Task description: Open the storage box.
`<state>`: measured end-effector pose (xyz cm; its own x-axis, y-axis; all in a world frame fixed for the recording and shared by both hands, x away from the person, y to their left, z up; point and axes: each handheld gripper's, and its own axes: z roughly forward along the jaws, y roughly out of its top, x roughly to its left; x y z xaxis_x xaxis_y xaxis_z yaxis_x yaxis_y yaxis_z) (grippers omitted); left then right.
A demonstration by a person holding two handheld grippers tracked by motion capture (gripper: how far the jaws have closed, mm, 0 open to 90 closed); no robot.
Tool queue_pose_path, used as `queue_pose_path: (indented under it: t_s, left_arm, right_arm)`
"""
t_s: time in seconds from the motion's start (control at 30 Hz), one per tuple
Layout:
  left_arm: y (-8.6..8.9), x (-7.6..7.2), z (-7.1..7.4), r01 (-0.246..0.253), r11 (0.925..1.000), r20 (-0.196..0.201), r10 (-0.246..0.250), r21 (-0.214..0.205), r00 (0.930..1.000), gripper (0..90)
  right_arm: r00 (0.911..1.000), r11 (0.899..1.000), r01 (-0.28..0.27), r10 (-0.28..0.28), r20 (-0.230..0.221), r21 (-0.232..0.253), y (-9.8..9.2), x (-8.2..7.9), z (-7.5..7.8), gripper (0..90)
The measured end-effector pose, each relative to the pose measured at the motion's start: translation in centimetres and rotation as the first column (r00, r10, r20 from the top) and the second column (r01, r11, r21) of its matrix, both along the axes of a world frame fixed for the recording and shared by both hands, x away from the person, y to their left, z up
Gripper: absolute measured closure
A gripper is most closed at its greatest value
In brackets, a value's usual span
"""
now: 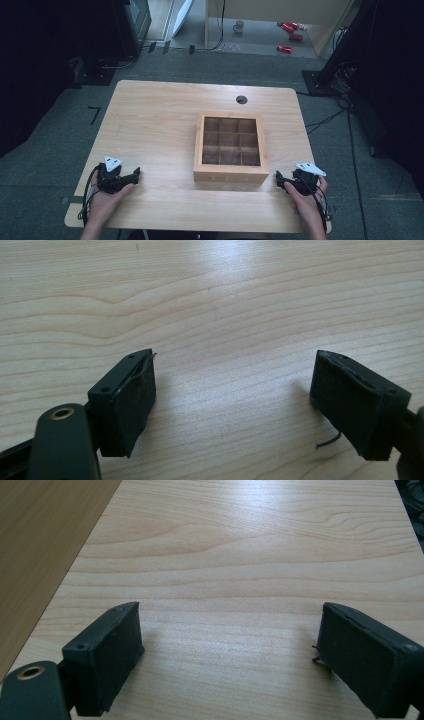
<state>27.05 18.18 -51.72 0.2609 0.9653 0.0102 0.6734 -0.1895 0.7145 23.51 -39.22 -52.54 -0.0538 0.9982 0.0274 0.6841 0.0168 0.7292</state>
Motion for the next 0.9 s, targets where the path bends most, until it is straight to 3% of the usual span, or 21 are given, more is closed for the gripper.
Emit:
queue_pose_path:
  t_s: [0.17,0.27,0.43,0.53,0.6,0.63,0.9]
  left_arm:
    - [-0.2,0.2,0.0,0.006,1.0,0.0,-0.006,0.0,1.0,19.0]
    - [-0.4,0.7,0.1,0.043,0.9991,-0.006,-0.043,0.004,0.9991,20.7]
    - [-1.2,2.3,0.6,0.135,0.9907,-0.05,-0.136,-0.013,0.9894,22.2]
    - [-1.8,3.3,1.1,0.156,0.9873,-0.085,-0.158,-0.03,0.9837,23.6]
    - [-2.3,3.3,1.4,0.166,0.9857,-0.05,-0.167,-0.029,0.9846,23.9]
    - [-2.7,3.2,1.4,0.186,0.9805,-0.029,-0.188,-0.063,0.9817,24.1]
    - [-4.5,2.8,1.4,0.196,0.9749,-0.008,-0.198,-0.105,0.9802,23.8]
  right_arm:
    - [0.9999,1.0,0.014,-0.014,-0.003,0.002,0.1,0.1,0.0,9.5]
    - [0.9998,1.0,-0.017,0.017,-0.002,0.004,-0.2,0.2,0.0,9.4]
    - [0.9999,1.0,-0.01,0.01,-0.003,0.002,0.0,0.5,0.0,9.3]
    - [0.9998,1.0,-0.019,0.019,-0.004,0.003,-0.1,0.5,0.0,9.3]
    - [0.9999,1.0,-0.016,0.016,-0.003,0.003,-0.1,0.5,0.0,9.3]
    - [1.0,1.0,-0.003,0.003,-0.003,0.002,0.0,0.6,0.0,9.0]
    - [0.9999,1.0,0.014,-0.014,-0.002,0.001,0.2,0.6,0.0,9.0]
